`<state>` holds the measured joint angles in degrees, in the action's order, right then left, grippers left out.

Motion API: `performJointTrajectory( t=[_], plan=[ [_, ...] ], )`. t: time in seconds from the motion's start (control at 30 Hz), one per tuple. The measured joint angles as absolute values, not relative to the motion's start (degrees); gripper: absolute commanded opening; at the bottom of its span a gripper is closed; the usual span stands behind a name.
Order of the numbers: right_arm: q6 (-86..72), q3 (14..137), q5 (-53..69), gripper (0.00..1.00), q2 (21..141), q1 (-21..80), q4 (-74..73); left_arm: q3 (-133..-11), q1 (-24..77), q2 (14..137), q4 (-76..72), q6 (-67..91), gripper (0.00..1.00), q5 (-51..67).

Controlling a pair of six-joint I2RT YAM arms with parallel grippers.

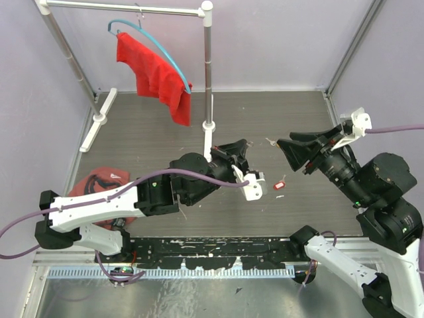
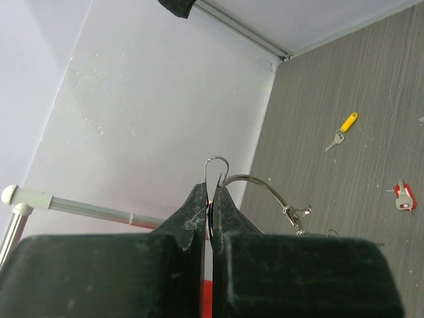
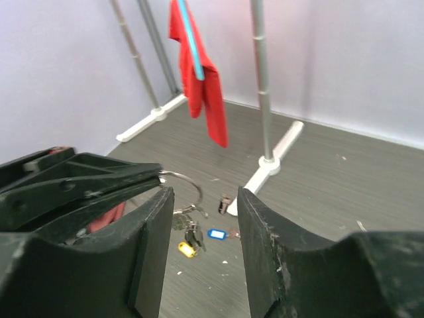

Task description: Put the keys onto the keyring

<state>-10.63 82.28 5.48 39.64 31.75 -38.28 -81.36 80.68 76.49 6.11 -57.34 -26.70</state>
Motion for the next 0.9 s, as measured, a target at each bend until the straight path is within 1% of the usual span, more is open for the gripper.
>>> performJointTrajectory(
  t=[0.2, 0.37, 0.57, 0.67, 0.9],
  plan=[
    [-13.6, 81.1, -3.0, 0.49, 42.2, 31.7, -41.3, -82.7, 80.2, 77.5, 7.0, -57.1, 0.0, -29.0],
    [-16.9, 80.5, -7.4, 0.5, 47.3, 31.7, -45.8, -85.0, 76.5, 77.8, 9.6, -52.4, 0.0, -29.2],
    [-19.7, 75.4, -7.1, 0.5, 55.6, 31.6, -48.5, -84.7, 70.9, 76.5, 12.4, -45.9, 0.0, -29.5],
    [-20.5, 71.7, -6.2, 0.49, 59.7, 30.6, -48.9, -83.3, 68.2, 74.0, 13.6, -42.8, 0.0, -29.5],
    [-21.2, 62.0, -0.3, 0.44, 63.9, 21.7, -47.4, -80.0, 60.3, 66.8, 16.7, -34.9, 0.0, -29.1]
  ],
)
